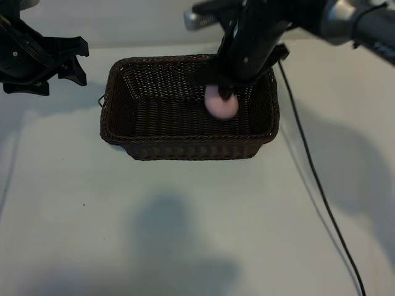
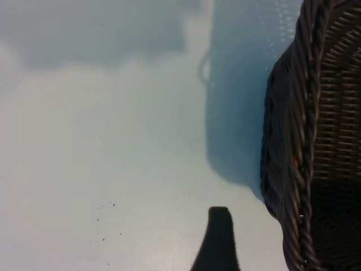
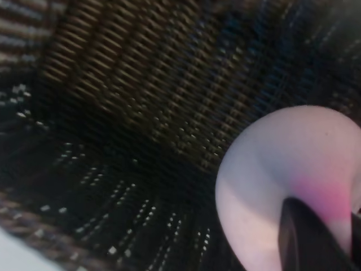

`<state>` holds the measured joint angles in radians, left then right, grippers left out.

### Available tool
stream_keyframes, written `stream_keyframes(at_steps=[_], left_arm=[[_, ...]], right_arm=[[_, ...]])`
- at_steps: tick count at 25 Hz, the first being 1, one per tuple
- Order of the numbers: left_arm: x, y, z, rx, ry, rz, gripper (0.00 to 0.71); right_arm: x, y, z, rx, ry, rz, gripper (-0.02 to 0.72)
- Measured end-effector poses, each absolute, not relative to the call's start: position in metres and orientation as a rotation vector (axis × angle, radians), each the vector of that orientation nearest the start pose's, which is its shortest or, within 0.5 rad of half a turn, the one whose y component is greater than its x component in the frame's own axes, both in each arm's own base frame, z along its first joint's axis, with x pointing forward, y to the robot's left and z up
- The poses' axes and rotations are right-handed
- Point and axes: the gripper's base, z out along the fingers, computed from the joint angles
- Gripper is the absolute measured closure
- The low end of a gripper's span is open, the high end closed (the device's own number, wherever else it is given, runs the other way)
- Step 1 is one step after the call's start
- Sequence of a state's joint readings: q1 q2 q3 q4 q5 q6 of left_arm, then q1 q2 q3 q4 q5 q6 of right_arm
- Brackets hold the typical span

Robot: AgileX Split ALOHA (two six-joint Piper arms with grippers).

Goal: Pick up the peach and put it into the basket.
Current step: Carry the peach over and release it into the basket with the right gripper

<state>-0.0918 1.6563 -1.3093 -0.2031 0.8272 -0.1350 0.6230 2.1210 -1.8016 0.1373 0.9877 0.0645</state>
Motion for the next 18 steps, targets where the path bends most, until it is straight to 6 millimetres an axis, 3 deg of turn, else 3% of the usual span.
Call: stream_keyframes(at_steps=[4, 8, 10, 16, 18], left_arm=[[0.35, -0.046, 0.279, -0.192, 2.658, -0.318, 0.125], [0.35, -0.046, 0.279, -0.192, 2.658, -0.318, 0.125], [0.35, -0.046, 0.279, -0.192, 2.658, -0.318, 0.125], [0.35, -0.046, 0.279, -0.187, 2.659, -0.317, 0.125], [0.35, -0.046, 0.279, -0.187, 2.659, -0.317, 0.125]], right_arm=[[0.373, 0.281, 0.194, -0.721, 2.796, 0.315, 0.657], [0.374, 0.282, 0.193, -0.723, 2.797, 0.315, 0.609], [0.376, 0.283, 0.199, -0.724, 2.786, 0.318, 0.538], [0.379, 0.285, 0.239, -0.748, 2.761, 0.326, 0.207], [0.378, 0.285, 0.252, -0.756, 2.758, 0.329, 0.153]])
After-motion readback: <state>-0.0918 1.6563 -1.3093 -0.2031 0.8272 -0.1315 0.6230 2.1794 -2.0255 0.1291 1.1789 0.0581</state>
